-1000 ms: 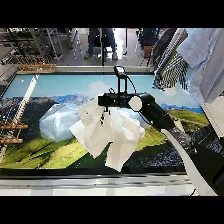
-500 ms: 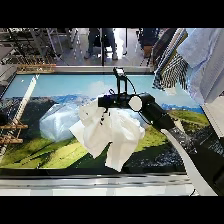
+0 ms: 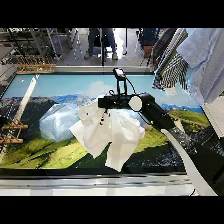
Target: Fold the clothes and pants, and hang the long-sleeved shirts on hangers.
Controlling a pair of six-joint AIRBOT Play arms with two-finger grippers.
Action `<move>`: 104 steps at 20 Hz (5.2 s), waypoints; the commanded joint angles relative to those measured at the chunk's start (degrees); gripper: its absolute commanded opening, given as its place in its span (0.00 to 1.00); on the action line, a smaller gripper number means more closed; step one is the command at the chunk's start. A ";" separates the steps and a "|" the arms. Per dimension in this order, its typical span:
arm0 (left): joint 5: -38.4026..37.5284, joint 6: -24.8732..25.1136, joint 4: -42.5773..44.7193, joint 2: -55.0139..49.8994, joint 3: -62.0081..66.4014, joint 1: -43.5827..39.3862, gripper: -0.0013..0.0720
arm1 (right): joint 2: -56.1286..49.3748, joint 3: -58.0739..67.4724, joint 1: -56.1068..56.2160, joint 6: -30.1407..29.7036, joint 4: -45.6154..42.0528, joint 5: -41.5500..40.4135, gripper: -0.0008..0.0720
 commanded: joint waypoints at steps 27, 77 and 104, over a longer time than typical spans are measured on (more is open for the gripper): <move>-47.32 42.71 -66.86 17.09 0.04 -10.97 0.04 | 4.04 0.59 -4.74 3.08 -6.86 -1.79 0.06; -43.98 60.08 -98.55 0.37 -3.48 -35.36 0.03 | 10.12 5.40 3.28 -54.71 -27.47 0.09 0.98; -20.31 -23.52 -43.52 5.01 7.52 -45.33 0.76 | 14.82 2.60 -1.01 -27.50 -37.75 8.41 0.05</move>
